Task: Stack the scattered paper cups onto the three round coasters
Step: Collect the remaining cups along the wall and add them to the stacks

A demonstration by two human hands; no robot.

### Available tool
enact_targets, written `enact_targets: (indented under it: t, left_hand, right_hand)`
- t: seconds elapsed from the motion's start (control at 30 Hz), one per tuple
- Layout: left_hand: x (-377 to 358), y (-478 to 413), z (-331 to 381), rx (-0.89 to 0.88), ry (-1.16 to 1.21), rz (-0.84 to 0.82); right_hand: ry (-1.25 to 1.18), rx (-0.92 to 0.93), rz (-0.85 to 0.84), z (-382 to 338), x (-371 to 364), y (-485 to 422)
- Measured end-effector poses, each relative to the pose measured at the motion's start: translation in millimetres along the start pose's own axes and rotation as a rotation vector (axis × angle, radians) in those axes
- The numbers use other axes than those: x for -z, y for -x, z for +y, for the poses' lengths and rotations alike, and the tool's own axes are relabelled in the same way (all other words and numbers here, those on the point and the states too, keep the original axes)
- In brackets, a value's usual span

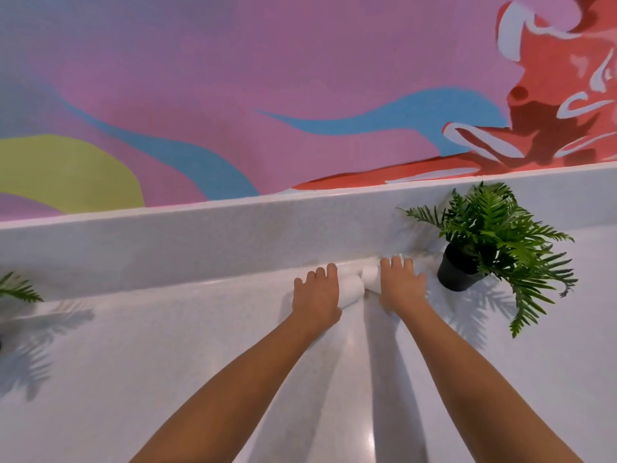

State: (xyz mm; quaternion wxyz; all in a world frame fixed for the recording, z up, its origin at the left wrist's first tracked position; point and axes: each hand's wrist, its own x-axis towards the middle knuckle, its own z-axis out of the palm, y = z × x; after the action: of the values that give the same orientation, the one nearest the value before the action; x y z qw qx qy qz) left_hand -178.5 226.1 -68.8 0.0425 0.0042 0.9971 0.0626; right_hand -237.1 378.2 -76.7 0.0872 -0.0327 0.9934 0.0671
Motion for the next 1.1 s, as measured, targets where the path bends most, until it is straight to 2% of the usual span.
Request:
enact_targets:
  t: [0.1, 0.13, 0.27, 0.37, 0.47, 0.57, 0.8, 1.1]
  left_hand:
    - [0.6, 6.2, -5.3, 0.119, 0.167, -0.087]
    - [2.1, 7.8, -8.8, 0.166, 0.262, -0.116]
    - [19.7, 24.3, -26.1, 0.325, 0.652, -0.183]
    - [36.4, 40.9, -39.1, 0.381, 0.892, -0.189]
    - [56.1, 66.0, -48.8, 0.358, 1.143, -0.206]
    - [75.1, 90.0, -54.6, 0.279, 1.282, -0.202]
    - [112.8, 150.3, -64.6, 0.196, 1.482, -0.059]
    - [121.4, 214.8, -83.2, 0.264, 1.623, 0.047]
  right_hand:
    - [-0.197, -0.052, -0.008, -1.9, 5.1, 7.3]
    - [-0.345, -0.085, -0.011, -2.0, 9.1, 8.1]
    - [-1.2, -0.185, -0.012, -6.0, 40.9, 18.4]
    - [-1.496, -0.201, -0.023, -17.4, 64.3, 30.3]
    - [-1.626, -0.167, -0.012, -34.0, 83.4, 48.5]
    - [-1.691, -0.129, -0.029, -48.4, 98.4, 71.7]
    - [-1.738, -0.014, -0.087, -83.1, 129.3, 143.2]
    - [-1.733, 0.013, -0.17, -127.9, 133.4, 229.3]
